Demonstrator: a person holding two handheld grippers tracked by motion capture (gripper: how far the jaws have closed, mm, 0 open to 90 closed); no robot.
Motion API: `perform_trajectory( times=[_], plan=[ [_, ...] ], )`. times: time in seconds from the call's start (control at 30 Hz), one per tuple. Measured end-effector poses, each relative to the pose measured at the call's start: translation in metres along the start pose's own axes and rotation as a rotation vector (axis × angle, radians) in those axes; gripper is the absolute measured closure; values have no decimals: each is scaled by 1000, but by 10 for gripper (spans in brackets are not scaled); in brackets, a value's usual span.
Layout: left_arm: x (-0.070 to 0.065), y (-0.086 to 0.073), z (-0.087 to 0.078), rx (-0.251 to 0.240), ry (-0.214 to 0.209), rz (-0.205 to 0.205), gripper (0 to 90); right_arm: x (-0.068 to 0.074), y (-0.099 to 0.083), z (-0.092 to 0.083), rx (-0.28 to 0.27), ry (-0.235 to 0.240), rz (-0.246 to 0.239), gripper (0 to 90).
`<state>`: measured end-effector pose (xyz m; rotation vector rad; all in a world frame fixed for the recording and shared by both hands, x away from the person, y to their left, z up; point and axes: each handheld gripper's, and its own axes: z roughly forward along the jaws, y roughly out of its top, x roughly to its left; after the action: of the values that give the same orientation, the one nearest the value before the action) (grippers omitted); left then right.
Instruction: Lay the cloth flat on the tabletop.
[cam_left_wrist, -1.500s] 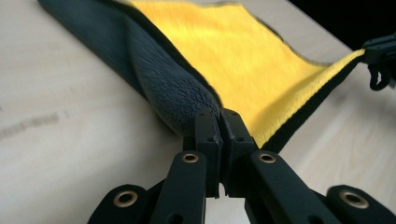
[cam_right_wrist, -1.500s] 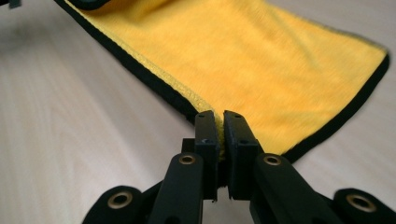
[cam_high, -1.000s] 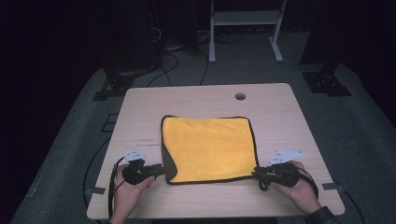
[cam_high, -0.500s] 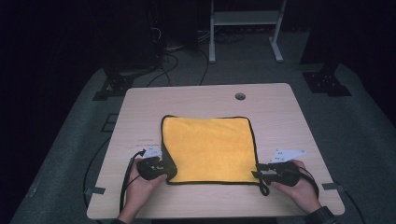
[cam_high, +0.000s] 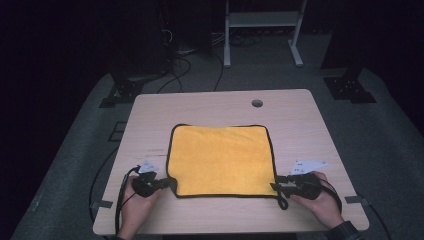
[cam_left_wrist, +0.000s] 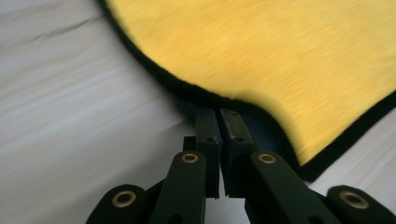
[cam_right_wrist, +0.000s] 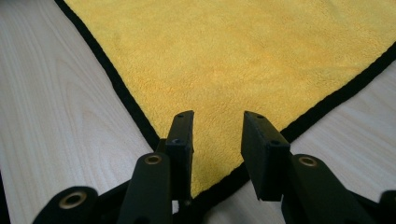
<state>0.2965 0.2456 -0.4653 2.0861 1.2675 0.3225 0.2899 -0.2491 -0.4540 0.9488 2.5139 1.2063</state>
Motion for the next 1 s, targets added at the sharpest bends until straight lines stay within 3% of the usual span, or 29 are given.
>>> perform_trajectory(
  times=[0.07, 0.2, 0.47, 0.6, 0.87, 1.0],
  plan=[
    [9, -7, -7, -13, -2, -27, 849, 0, 0, 0, 1, -2, 0, 639],
    [14, -12, -18, -58, 0, -50, 787, 0, 1, 1, 3, -7, -4, 638],
    [0, -4, -16, -120, -23, 15, 578, -4, 0, 3, 9, -30, -6, 611],
    [-8, 4, -13, -145, -47, 37, 497, -2, -2, 8, 39, -12, -19, 596],
    [-21, 26, 2, -183, -70, 116, 496, 5, -1, 18, 91, -10, -77, 594],
    [-18, 28, 8, -122, -63, 122, 516, 4, -3, 21, 112, -10, -77, 591]
  ],
)
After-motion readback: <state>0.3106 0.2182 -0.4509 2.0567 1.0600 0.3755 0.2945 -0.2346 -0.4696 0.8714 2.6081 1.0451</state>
